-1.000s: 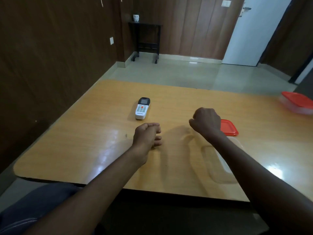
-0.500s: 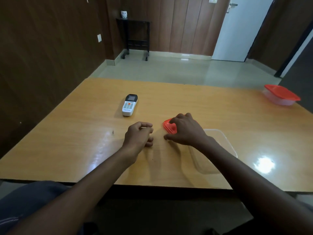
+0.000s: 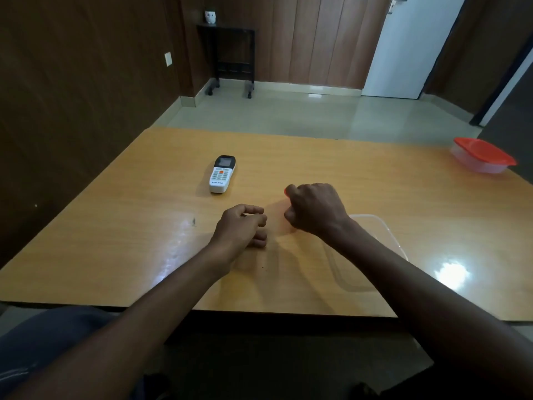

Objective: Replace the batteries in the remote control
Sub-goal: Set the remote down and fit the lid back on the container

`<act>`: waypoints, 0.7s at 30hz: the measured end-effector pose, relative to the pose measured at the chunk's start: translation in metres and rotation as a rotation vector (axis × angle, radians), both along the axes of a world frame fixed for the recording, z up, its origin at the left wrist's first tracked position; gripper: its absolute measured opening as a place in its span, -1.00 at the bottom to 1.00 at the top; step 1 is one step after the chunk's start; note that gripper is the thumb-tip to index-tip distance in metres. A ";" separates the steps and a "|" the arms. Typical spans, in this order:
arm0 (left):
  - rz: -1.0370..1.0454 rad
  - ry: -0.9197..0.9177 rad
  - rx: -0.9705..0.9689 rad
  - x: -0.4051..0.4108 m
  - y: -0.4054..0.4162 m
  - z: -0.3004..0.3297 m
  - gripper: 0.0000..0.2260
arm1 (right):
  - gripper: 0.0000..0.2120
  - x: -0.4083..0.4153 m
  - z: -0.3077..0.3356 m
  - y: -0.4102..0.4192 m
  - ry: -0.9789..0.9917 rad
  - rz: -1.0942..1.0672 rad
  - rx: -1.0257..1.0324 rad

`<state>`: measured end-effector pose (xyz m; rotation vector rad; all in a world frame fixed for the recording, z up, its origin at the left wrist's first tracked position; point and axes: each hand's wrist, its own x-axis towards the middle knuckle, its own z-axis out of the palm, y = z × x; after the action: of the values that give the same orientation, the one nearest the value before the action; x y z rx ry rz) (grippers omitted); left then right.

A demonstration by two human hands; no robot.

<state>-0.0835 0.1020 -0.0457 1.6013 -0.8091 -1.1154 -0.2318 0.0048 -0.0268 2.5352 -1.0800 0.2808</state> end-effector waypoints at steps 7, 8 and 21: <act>-0.079 -0.158 -0.171 -0.012 0.011 0.009 -0.56 | -0.71 -0.031 0.033 0.017 -0.873 0.104 0.071; -0.085 -0.177 -0.196 -0.017 0.014 0.012 -0.58 | -0.71 -0.036 0.039 0.019 -0.939 0.108 0.191; -0.330 -0.034 -0.111 -0.137 0.031 0.014 -0.87 | -0.70 -0.138 0.039 0.014 -0.870 -0.275 0.667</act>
<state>-0.2202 0.1334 -0.0320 1.4300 -1.1686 -1.2510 -0.3693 0.0190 0.0123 2.7922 -2.1066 1.1900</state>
